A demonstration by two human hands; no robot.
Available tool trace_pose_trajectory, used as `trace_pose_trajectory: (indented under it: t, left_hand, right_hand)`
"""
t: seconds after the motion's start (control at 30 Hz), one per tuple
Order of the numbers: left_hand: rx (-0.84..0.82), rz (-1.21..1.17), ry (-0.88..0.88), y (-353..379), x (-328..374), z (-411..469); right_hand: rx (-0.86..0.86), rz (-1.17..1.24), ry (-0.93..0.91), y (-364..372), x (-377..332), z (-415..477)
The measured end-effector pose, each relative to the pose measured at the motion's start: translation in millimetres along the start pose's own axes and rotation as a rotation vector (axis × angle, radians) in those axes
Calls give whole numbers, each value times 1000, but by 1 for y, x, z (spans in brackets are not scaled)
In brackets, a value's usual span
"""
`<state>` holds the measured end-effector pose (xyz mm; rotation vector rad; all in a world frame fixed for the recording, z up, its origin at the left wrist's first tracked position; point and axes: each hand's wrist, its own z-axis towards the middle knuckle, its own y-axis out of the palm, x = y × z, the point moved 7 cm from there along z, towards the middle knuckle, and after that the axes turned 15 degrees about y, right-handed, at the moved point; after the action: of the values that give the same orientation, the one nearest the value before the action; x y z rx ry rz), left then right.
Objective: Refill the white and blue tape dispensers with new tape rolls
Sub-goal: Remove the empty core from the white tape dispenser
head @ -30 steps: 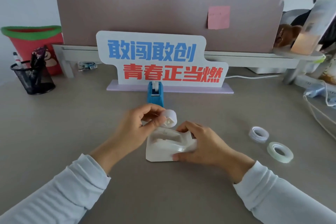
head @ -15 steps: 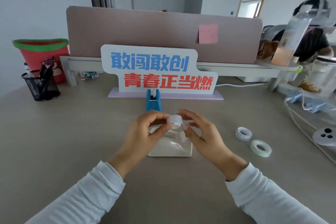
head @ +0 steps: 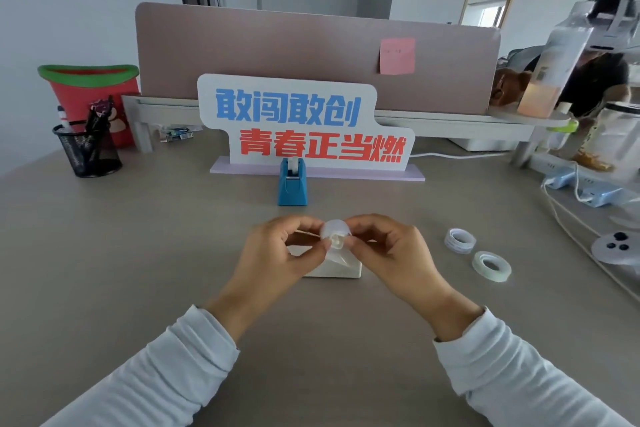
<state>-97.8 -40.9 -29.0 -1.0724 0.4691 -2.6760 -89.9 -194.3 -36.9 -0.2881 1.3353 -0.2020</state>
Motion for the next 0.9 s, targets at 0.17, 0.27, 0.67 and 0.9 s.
trace_pose_trajectory:
  t: [0.17,0.27,0.67,0.9]
  left_hand:
    - [-23,-87,-19,5,-1,-3]
    - [-54,-140,-24,7,-2,-2]
    - [-101,-104,-9,8,-3,-3]
    - [4,-27,-26,1,-8,-1]
  right_hand:
    - [56,-1,-4,-2,2,-1]
    - [83,4,-1,-5,0,-1]
    - [75,-32,-17,-7,-1,1]
    - [121,-78,10,-17,2,5]
